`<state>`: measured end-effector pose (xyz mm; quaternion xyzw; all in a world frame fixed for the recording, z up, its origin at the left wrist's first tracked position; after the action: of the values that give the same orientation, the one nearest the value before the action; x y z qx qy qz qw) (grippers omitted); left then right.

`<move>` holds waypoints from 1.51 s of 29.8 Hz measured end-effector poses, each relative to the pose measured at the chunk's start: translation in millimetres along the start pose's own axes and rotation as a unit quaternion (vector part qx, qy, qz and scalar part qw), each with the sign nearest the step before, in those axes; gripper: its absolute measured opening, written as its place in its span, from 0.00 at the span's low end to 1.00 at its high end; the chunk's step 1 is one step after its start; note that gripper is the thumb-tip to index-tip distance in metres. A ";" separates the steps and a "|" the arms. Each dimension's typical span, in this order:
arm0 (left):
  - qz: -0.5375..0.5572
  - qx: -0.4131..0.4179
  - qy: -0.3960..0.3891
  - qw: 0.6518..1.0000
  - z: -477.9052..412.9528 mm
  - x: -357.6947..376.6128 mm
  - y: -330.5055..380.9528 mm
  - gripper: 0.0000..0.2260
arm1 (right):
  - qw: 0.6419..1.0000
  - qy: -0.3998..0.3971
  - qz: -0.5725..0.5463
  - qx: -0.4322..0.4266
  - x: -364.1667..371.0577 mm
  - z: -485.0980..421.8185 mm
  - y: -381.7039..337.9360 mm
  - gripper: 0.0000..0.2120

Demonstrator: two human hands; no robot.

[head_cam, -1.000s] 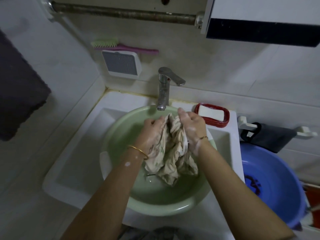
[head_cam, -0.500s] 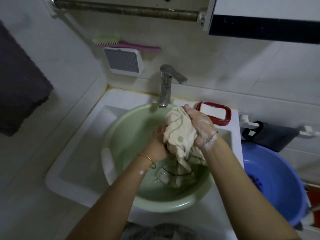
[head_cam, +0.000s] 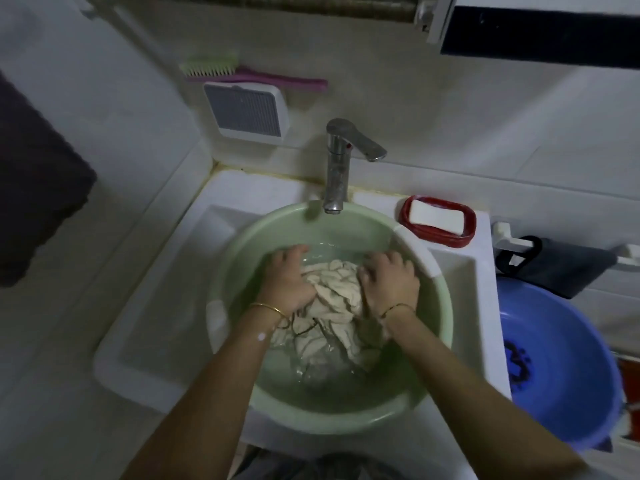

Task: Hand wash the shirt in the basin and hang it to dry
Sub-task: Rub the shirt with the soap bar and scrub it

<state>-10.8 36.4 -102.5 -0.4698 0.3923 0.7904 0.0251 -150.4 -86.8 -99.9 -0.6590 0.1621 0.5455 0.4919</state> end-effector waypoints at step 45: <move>-0.216 0.042 -0.007 0.975 -52.5 63.0 9.8 0.22 | 0.988 -0.135 0.066 0.032 97.8 -34.6 11.2 0.10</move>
<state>-11.9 -24.9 -157.8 -0.5362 0.3139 0.7527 0.2178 -105.0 -89.0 -193.8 -0.5510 0.1546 0.6552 0.4931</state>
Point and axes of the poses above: each hand's wrist, its own z-axis away from the middle knuckle, its own x-axis out of the palm, y = z × x, the point moved 5 cm from there along -z, towards the middle knuckle, and after that the axes turned 3 degrees about y, right-handed, at the moved point
